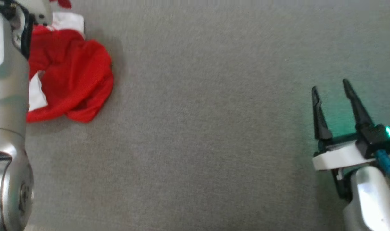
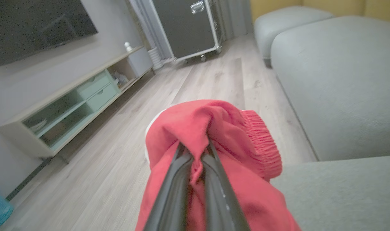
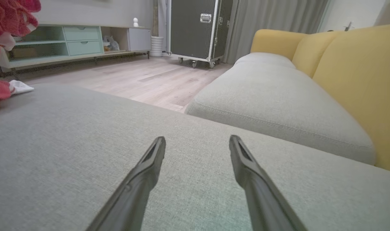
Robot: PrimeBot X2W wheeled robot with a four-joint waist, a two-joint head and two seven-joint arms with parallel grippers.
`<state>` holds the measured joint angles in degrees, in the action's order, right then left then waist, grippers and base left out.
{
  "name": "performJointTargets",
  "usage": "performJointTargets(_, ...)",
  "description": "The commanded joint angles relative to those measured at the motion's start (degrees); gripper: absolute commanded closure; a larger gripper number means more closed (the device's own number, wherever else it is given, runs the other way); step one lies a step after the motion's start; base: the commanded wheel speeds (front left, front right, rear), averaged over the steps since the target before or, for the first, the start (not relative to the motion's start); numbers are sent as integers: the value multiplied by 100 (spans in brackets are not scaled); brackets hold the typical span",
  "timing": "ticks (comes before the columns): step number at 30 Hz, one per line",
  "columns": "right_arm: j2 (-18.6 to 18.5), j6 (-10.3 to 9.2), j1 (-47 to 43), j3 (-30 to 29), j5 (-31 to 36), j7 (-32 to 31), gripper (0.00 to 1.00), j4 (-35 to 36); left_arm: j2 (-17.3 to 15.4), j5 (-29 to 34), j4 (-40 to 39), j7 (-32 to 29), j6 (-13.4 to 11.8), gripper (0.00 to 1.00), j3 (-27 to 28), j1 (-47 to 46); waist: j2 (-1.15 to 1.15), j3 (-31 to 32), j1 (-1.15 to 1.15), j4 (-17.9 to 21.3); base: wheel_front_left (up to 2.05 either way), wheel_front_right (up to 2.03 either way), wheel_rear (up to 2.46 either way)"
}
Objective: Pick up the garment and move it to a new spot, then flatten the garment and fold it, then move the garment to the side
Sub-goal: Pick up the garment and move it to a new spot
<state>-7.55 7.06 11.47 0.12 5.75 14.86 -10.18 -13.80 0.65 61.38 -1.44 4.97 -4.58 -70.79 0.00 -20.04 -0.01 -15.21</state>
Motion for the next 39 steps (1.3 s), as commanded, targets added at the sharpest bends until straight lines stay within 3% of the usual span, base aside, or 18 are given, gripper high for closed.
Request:
performJointTargets(1, 121, 43, -131, 111, -55, 14, 0, 115, -269, -26, -341, -11, 86, 100, -25, -384, 0, 608, 1, 351, 0, 0, 0)
performJointTargets(5, 371, 43, -261, 174, -127, 14, 0, 0, 22, -419, -799, -281, 242, 100, -341, -467, 0, 1224, 1, 918, 0, 0, 0)
performJointTargets(10, 458, 43, -350, 283, -217, 14, 0, -60, 391, -1438, -1534, -680, 249, 100, -1223, -237, 0, 1642, 1, 1581, 0, 0, 0)
performJointTargets(15, 465, 43, -394, 417, -513, 14, 0, -56, 573, -2625, -2406, -1053, 250, 100, -1919, 245, 0, 1826, 1, 2301, 0, 0, 0)
performJointTargets(19, 466, 43, -408, 470, -592, 14, 0, -44, 650, -3003, -2763, -1018, 251, 100, -2234, 643, 0, 1824, 1, 2699, 0, 0, 0)
performJointTargets(24, 466, 43, -349, 512, -699, 14, 0, 14, 833, -3204, -2809, -404, 251, 100, -2780, 1558, 0, 1558, 1, 3093, 0, 0, 0)
performJointTargets(30, 467, 43, -182, 591, -814, 14, 0, 56, 1019, -2861, -1838, 966, 132, 100, -3420, 2867, 0, 1014, 1, 3166, 0, 0, 0)
performJointTargets(32, 467, 43, -151, 600, -832, 14, 0, 47, 1044, -2709, -1490, 1445, -49, 98, -3523, 3146, 0, 900, 1, 3136, 0, 0, 0)
performJointTargets(33, 467, 43, -152, 590, -831, 14, 0, 44, 1056, -2693, -1377, 1548, -150, 22, -3518, 3270, 0, 865, 1, 3098, 0, 0, 0)
performJointTargets(34, 467, 43, -165, 564, -827, 14, 0, 40, 1068, -2729, -1334, 1605, -249, 0, -3460, 3384, 0, 839, 1, 3041, 0, 0, 0)
performJointTargets(39, 467, 43, -363, 377, -746, 14, 0, -28, 1089, -2445, -2426, 1641, -721, 0, -3158, 4024, 0, 979, 1, 2606, 0, 0, 0)
